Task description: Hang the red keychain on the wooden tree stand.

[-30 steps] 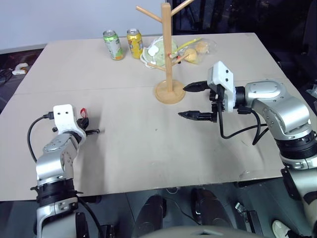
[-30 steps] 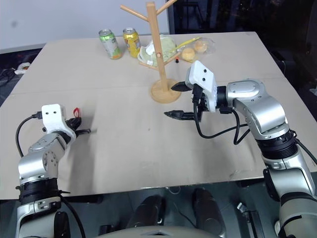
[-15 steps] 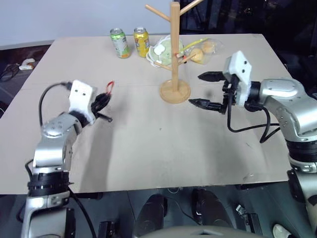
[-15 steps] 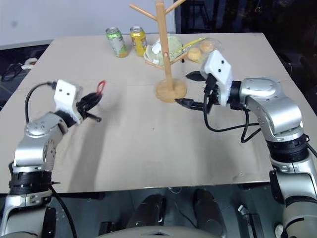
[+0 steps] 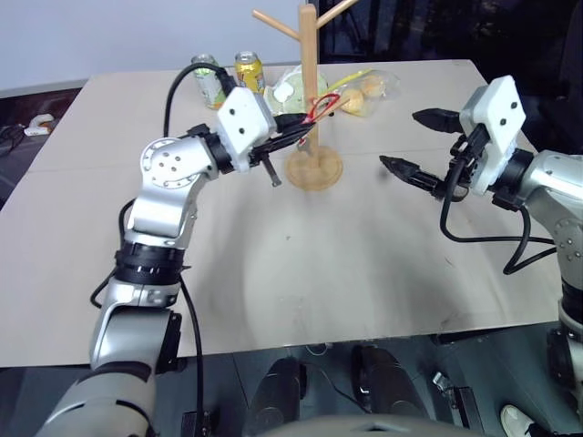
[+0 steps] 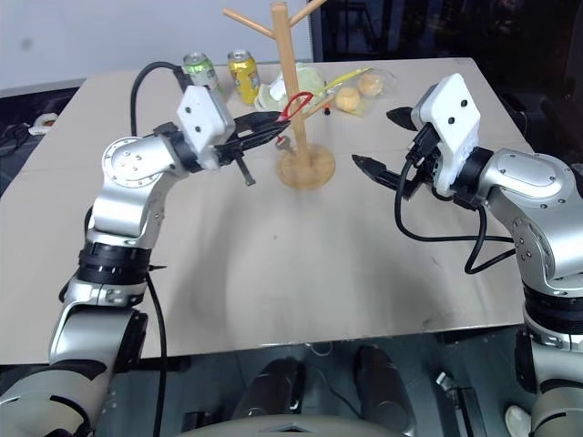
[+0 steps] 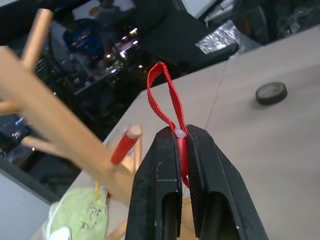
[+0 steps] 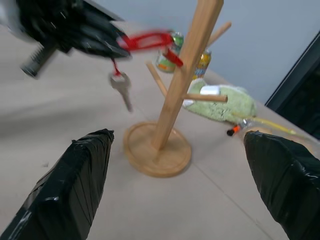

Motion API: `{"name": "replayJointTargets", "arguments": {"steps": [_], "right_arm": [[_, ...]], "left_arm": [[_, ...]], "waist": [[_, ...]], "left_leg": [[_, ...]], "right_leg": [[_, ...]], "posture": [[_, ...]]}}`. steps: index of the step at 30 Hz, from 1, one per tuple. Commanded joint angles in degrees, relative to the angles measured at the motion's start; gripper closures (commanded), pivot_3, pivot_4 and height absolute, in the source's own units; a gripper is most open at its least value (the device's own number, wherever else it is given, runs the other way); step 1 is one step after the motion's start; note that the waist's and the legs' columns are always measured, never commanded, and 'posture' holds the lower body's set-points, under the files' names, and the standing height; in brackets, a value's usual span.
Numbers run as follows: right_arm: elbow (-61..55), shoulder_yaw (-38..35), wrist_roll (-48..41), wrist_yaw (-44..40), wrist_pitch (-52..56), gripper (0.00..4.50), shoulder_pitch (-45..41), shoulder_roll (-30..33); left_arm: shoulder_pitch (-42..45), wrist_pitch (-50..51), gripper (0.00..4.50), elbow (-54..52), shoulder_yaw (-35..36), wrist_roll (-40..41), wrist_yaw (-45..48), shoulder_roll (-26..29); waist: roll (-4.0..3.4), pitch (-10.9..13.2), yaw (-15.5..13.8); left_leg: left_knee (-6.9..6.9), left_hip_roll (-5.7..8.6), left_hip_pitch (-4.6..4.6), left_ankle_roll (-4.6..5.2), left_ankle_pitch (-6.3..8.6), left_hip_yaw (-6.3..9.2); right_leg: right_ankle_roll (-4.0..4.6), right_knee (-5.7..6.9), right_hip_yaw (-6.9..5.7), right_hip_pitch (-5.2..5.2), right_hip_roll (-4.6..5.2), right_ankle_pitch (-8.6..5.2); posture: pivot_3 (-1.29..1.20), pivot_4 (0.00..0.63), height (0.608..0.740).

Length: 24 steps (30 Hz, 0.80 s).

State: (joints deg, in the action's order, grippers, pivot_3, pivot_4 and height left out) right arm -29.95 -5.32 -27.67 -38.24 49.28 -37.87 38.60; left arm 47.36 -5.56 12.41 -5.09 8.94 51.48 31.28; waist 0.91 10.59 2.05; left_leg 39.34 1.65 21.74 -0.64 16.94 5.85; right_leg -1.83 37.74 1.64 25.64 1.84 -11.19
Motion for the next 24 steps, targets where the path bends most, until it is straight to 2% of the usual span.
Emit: {"name": "replayJointTargets", "arguments": {"steps": [1,11,16,24], "right_arm": [[-2.89,-2.02,-1.18,1.81,0.99,0.0,-1.03,0.83],[-3.37,-2.72,-2.45,3.74,1.32,0.0,0.55,2.13],[-2.89,-2.53,-2.92,4.25,1.23,0.0,0.37,2.34],[-2.63,-2.03,-2.85,4.36,0.9,0.0,0.41,2.64]], "left_arm": [[1.88,-5.38,4.45,3.17,0.61,-2.09,-1.17,-0.55],[2.69,-11.37,4.45,7.1,2.23,-2.38,-2.95,-1.94],[3.06,-13.08,4.45,8.71,2.12,-5.04,-5.84,-1.46],[3.24,-12.84,4.45,9.95,1.1,-6.84,-6.81,-1.61]], "waist": [[0.0,0.0,0.04],[0.0,0.0,-0.08],[0.0,0.0,-0.02],[0.0,0.0,-0.04]], "left_leg": [[0.0,0.0,0.0,0.0,0.0,0.0],[-0.01,0.05,0.04,0.01,0.01,0.04],[-0.01,0.04,0.02,0.02,0.0,0.04],[-0.01,0.05,0.02,0.02,0.0,0.05]], "right_leg": [[0.0,0.0,0.0,0.0,0.01,0.0],[0.0,-0.03,-0.02,0.0,0.08,0.0],[0.0,-0.01,-0.02,0.0,0.07,0.0],[0.0,0.01,-0.02,0.0,0.06,0.0]], "posture": [[0.0,0.15,0.74],[0.0,0.15,0.74],[0.0,0.15,0.74],[0.0,0.15,0.74]]}}
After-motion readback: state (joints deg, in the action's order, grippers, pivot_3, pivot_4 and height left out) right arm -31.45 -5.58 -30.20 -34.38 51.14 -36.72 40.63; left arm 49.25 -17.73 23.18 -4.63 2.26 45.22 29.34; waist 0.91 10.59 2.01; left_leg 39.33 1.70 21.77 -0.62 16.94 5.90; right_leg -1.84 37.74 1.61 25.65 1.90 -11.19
